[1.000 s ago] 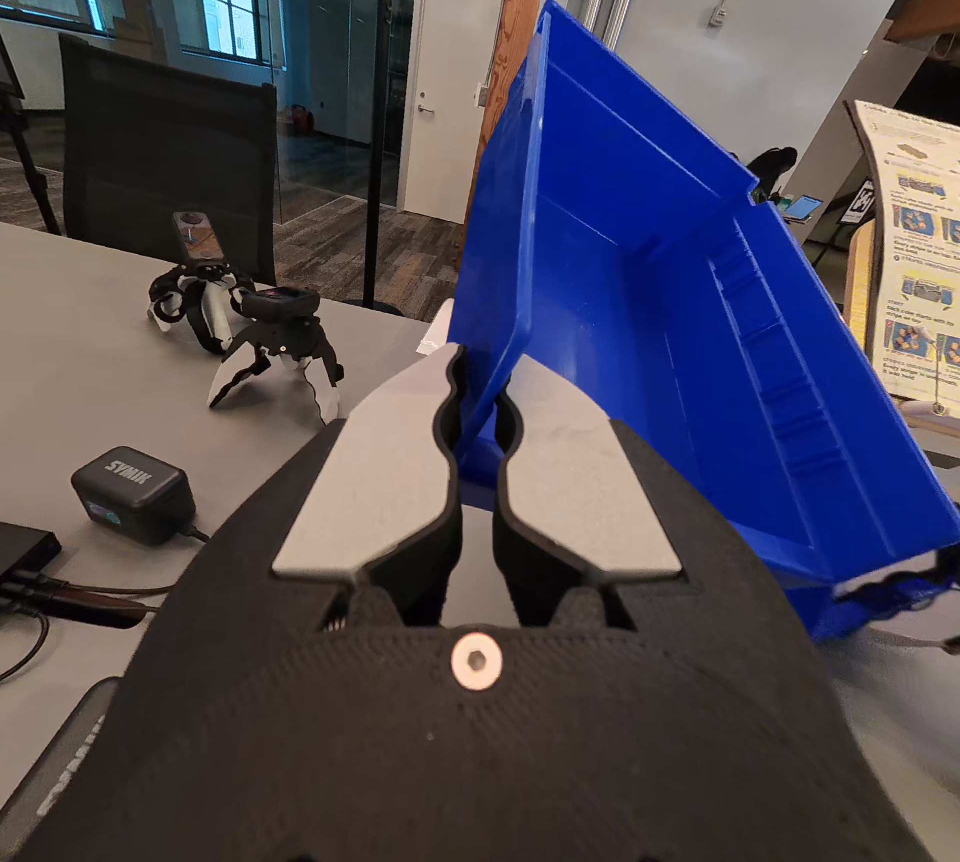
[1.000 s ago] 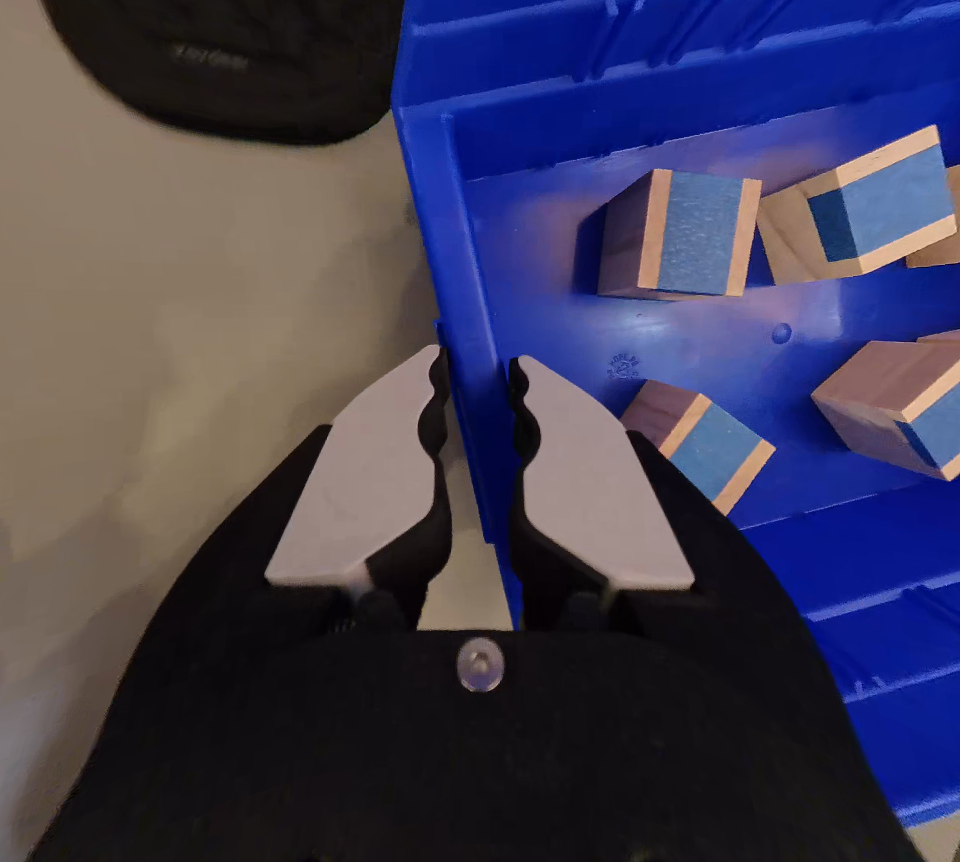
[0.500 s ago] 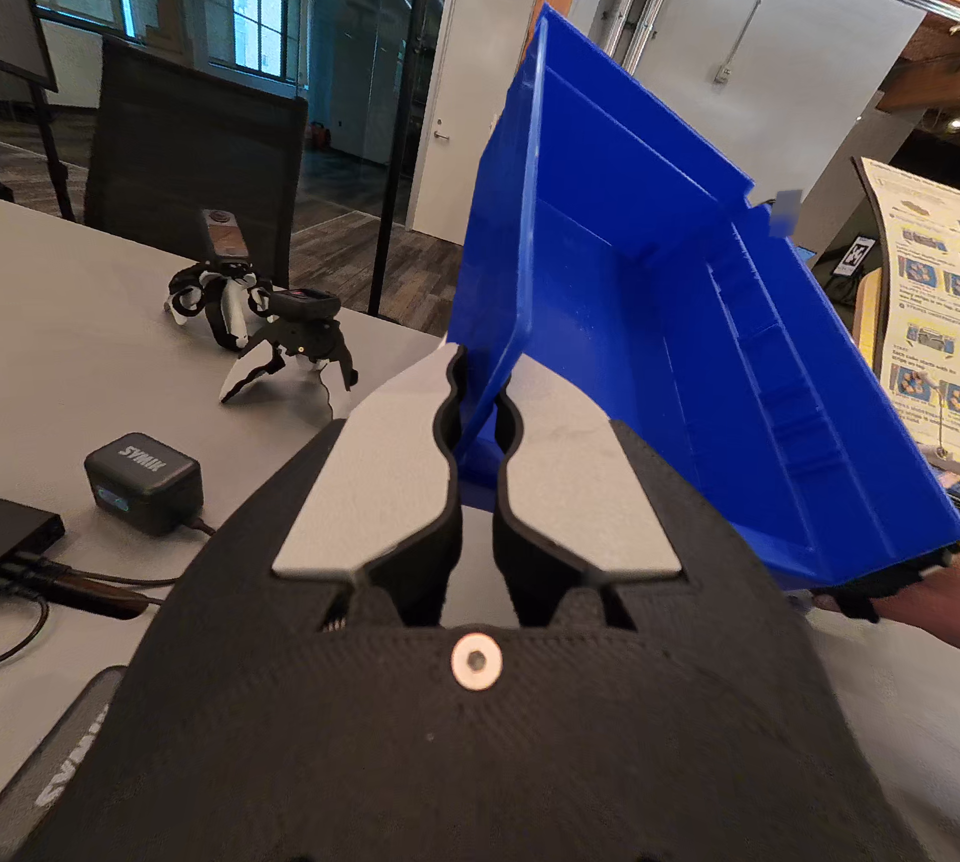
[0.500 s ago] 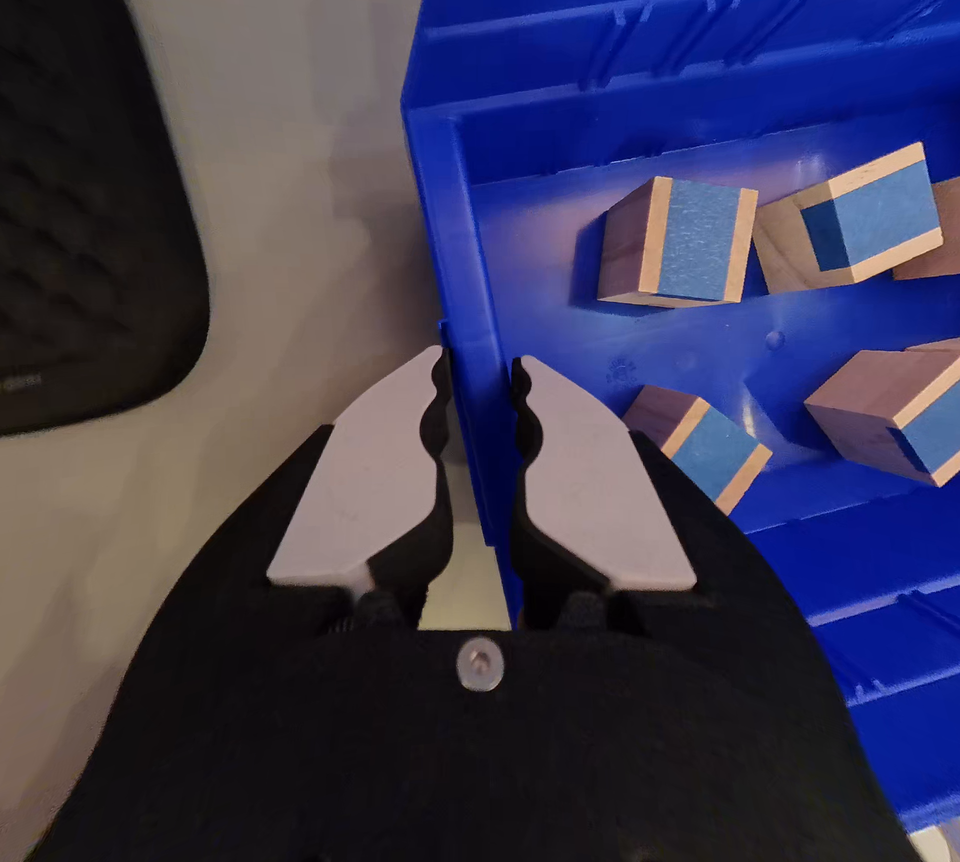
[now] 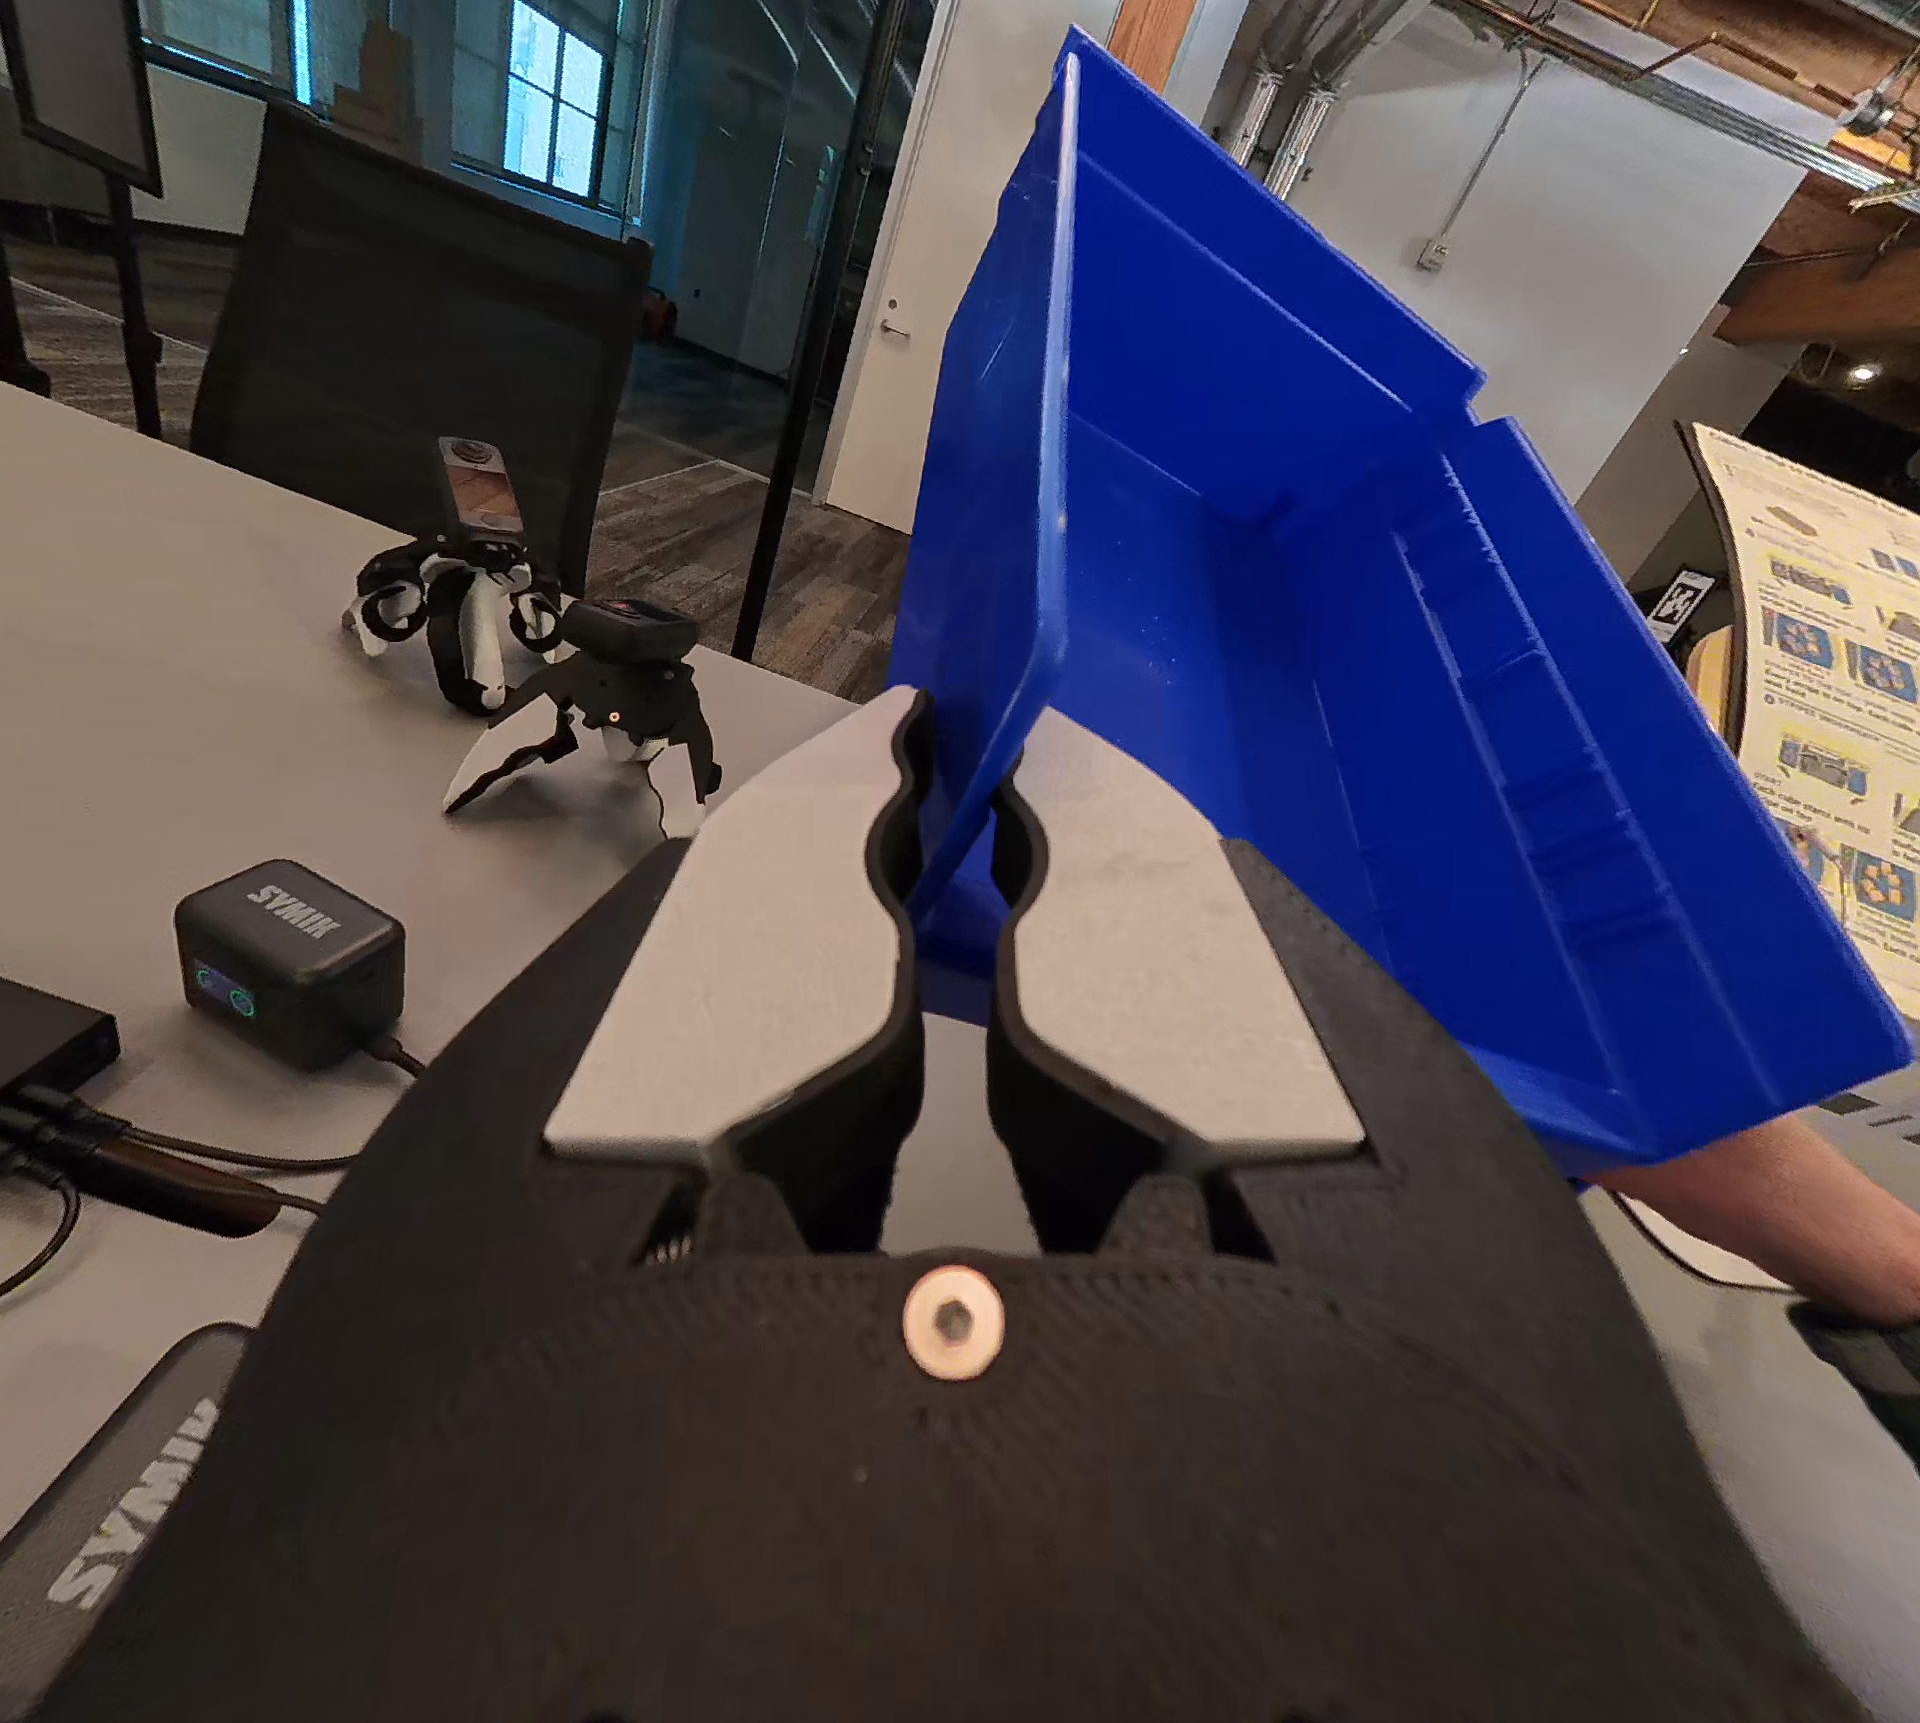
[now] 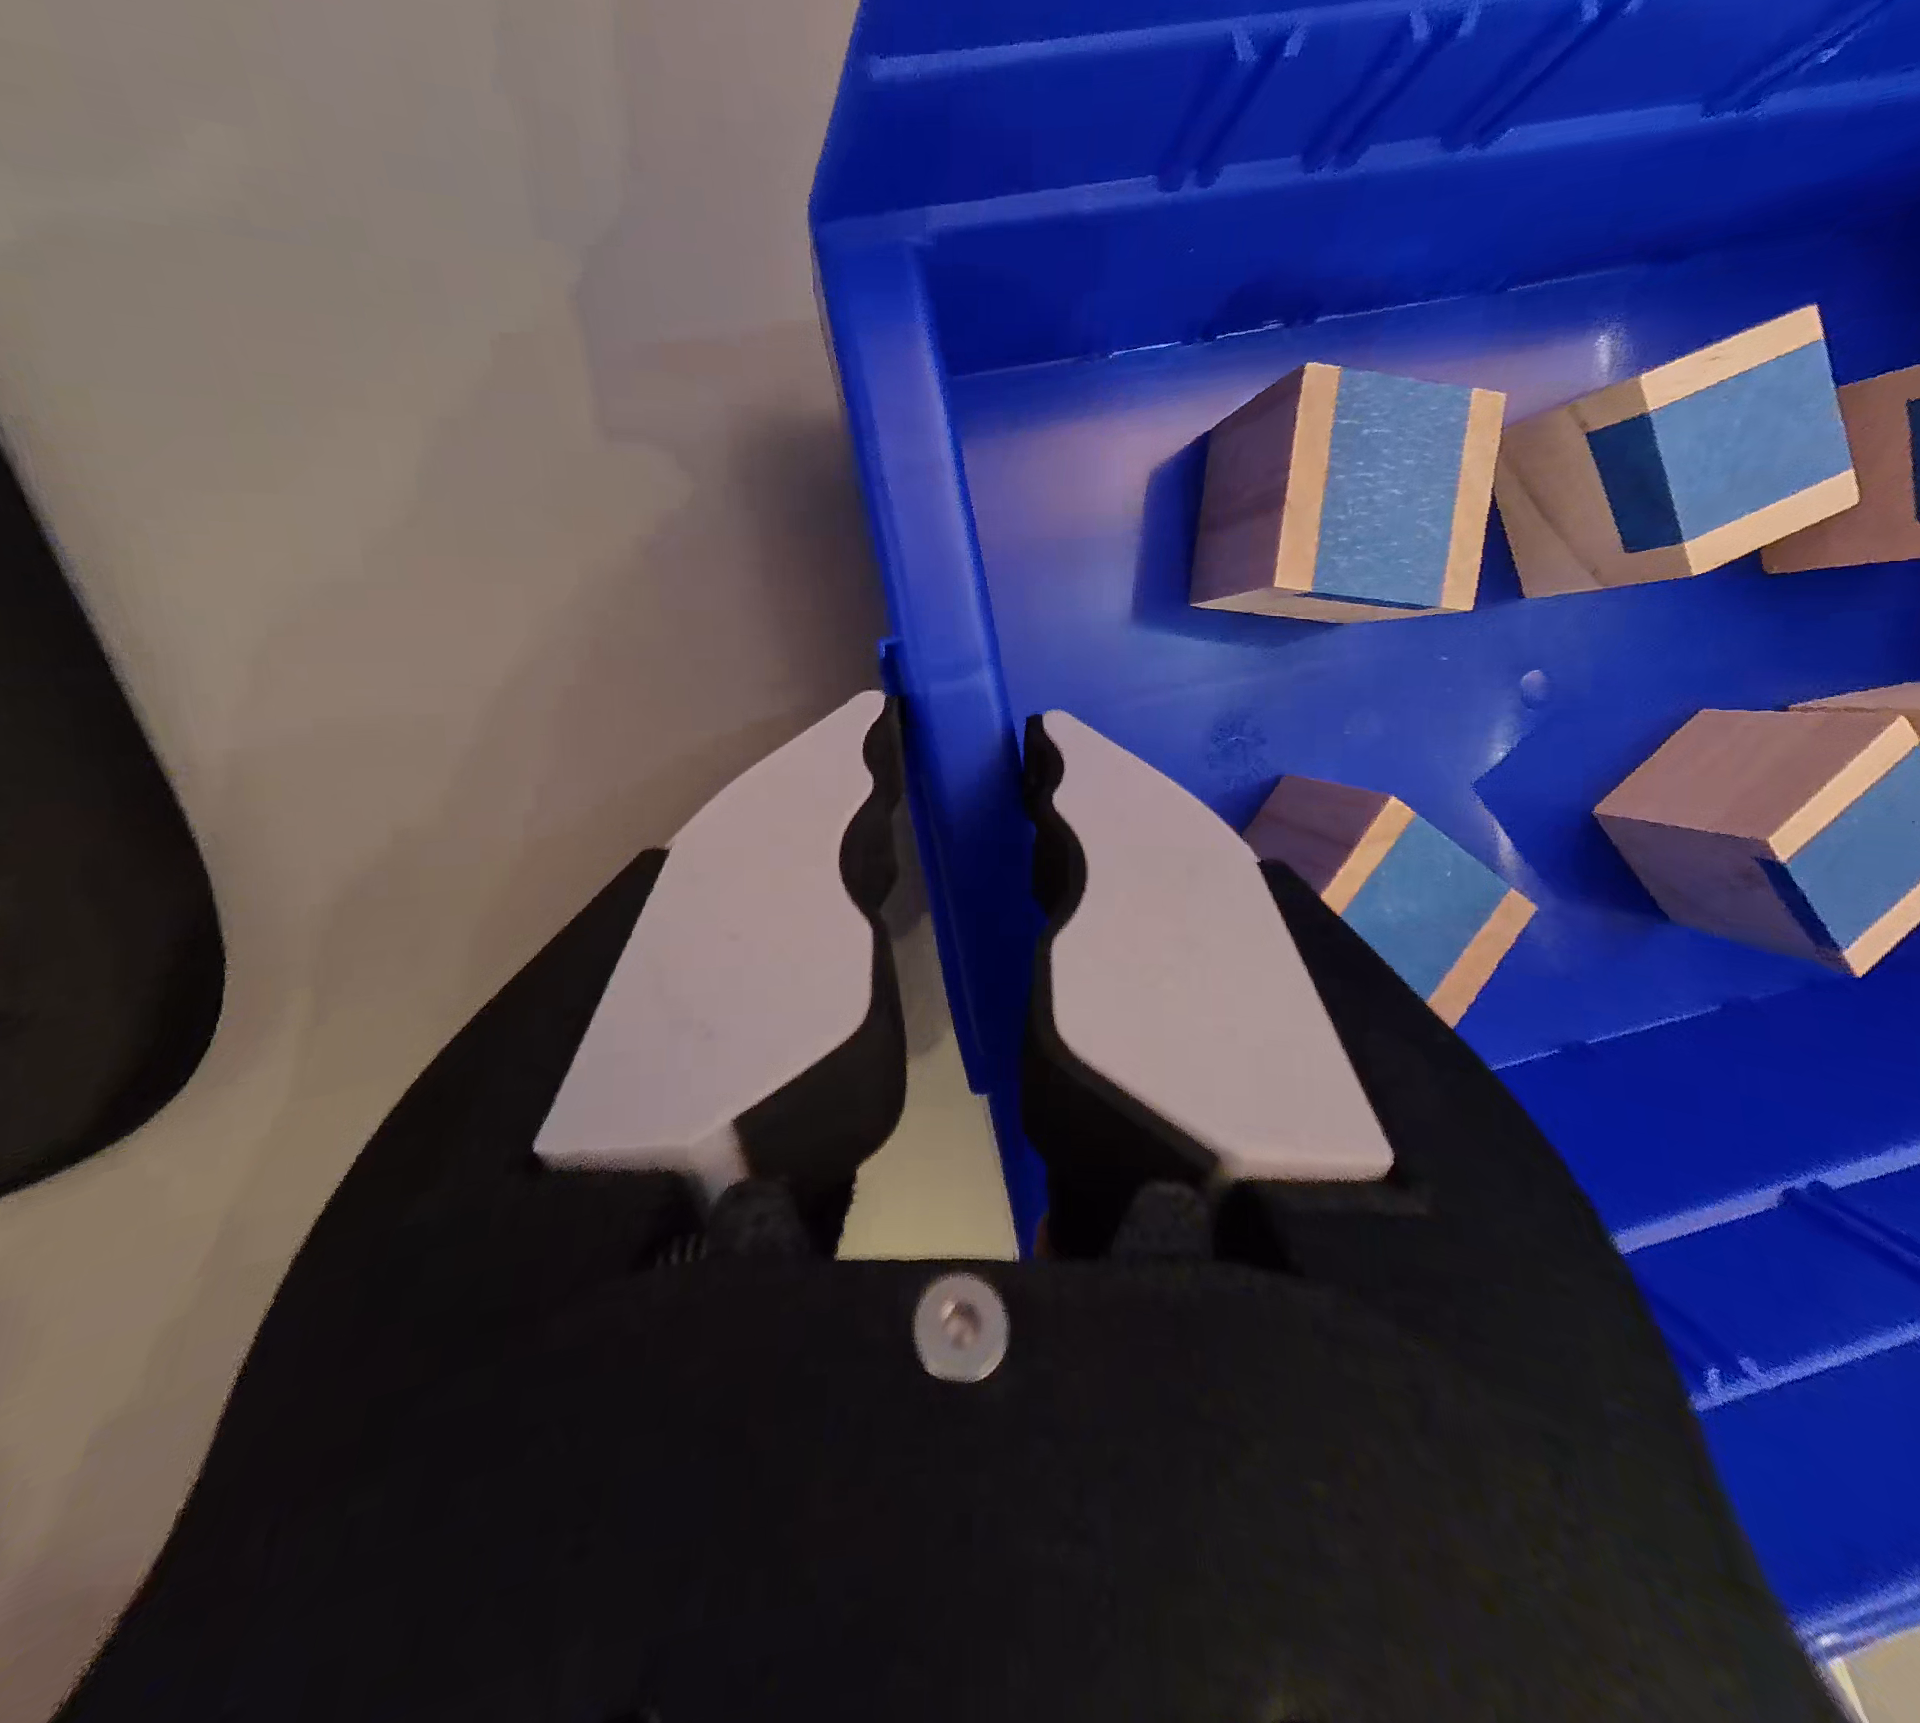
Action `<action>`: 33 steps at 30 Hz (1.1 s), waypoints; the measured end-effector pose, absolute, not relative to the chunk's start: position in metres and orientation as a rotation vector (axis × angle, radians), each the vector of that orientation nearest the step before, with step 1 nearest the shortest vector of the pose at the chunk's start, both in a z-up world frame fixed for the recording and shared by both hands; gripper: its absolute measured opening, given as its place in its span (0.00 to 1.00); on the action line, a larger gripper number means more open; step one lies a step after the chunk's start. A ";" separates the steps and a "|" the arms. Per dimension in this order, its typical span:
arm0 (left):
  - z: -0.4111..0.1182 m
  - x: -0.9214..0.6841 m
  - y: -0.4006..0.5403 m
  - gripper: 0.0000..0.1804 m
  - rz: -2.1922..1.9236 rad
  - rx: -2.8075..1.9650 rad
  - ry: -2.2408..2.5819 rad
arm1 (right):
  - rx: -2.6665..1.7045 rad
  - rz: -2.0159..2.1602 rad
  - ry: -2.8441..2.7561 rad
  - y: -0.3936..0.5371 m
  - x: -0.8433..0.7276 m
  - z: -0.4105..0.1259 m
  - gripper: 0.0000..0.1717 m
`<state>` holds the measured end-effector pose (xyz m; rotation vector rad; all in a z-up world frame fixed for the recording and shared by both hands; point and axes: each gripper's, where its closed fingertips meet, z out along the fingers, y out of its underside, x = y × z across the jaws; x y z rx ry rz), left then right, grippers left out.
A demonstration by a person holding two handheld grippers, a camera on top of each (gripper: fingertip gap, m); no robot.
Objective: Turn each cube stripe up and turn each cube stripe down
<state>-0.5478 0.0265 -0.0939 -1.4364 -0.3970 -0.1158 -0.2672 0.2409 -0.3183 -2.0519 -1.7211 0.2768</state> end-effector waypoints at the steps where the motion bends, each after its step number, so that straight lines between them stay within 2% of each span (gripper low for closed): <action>1: -0.094 -0.547 0.027 0.05 -0.116 -1.436 -0.396 | -2.058 0.274 -1.709 0.244 -0.269 -0.318 0.13; 16: -0.086 -0.542 0.028 0.05 -0.108 -1.418 -0.382 | -2.104 0.225 -1.609 0.286 -0.294 -0.318 0.13; 18: -0.082 -0.541 0.026 0.05 -0.095 -1.405 -0.379 | -2.058 0.242 -1.586 0.282 -0.293 -0.307 0.19; 22: -0.071 -0.539 0.021 0.05 -0.038 -1.374 -0.366 | -1.924 0.492 -1.456 0.250 -0.290 -0.245 0.18; 28: -0.046 -0.520 0.019 0.05 0.115 -1.340 -0.289 | -1.591 1.299 -1.150 0.161 -0.285 -0.090 0.23; 30: -0.038 -0.507 0.023 0.05 0.135 -1.331 -0.257 | -1.520 1.380 -1.100 0.146 -0.285 -0.062 0.28; 33: -0.025 -0.486 0.027 0.05 0.176 -1.308 -0.210 | -1.468 1.602 -1.009 0.130 -0.284 -0.035 0.31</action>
